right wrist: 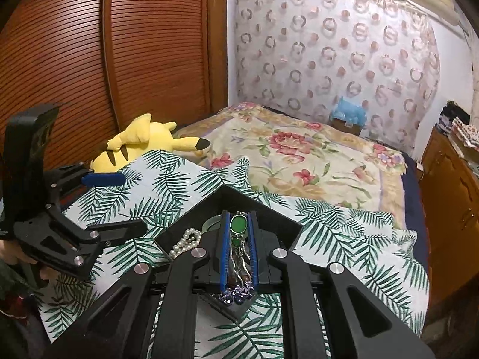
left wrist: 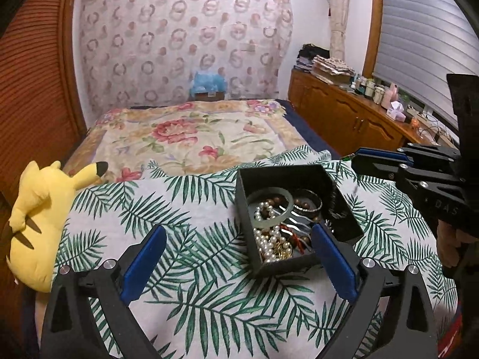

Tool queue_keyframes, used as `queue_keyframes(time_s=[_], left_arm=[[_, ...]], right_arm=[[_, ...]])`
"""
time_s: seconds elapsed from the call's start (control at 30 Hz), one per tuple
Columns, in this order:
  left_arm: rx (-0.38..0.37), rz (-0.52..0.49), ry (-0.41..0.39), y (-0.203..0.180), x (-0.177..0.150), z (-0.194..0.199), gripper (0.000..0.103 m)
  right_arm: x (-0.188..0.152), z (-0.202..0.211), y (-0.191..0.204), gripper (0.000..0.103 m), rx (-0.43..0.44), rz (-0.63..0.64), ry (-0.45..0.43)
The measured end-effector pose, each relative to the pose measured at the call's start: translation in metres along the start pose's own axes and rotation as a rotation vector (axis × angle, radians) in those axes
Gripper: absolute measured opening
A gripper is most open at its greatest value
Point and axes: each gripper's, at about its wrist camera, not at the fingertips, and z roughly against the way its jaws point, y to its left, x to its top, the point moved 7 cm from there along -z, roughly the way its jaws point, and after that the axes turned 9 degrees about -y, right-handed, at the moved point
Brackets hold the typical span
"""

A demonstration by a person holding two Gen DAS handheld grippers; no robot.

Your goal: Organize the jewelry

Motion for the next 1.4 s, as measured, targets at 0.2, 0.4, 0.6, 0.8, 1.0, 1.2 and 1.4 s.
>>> queue_keyframes(time_s=[0.2, 0.4, 0.6, 0.8, 1.0, 1.2, 1.4], left_arm=[[0.013, 0.015, 0.007, 0.007, -0.008, 0.007, 0.094], [0.029, 0.024, 0.019, 0.014, -0.013, 0.013, 0.094], [0.045, 0.011, 0.013, 0.010, -0.015, 0.022, 0.095], [0.058, 0.005, 0.024, 0.003, -0.023, 0.028, 0.095], [0.076, 0.000, 0.033, -0.007, -0.036, 0.039, 0.095], [0.060, 0.009, 0.022, -0.018, -0.048, 0.054, 0.095], [0.068, -0.008, -0.005, -0.030, -0.055, 0.073, 0.095]], right_arm=[[-0.007, -0.013, 0.005, 0.014, 0.018, -0.011, 0.028], [-0.017, -0.021, 0.007, 0.014, 0.016, -0.027, 0.047], [-0.030, -0.017, 0.002, 0.039, -0.026, -0.059, 0.052], [-0.054, 0.001, -0.002, 0.072, -0.087, -0.127, 0.049], [-0.072, 0.026, -0.004, 0.098, -0.155, -0.168, 0.019], [-0.088, 0.057, 0.000, 0.100, -0.244, -0.195, 0.002], [-0.097, 0.086, 0.013, 0.100, -0.288, -0.206, -0.041]])
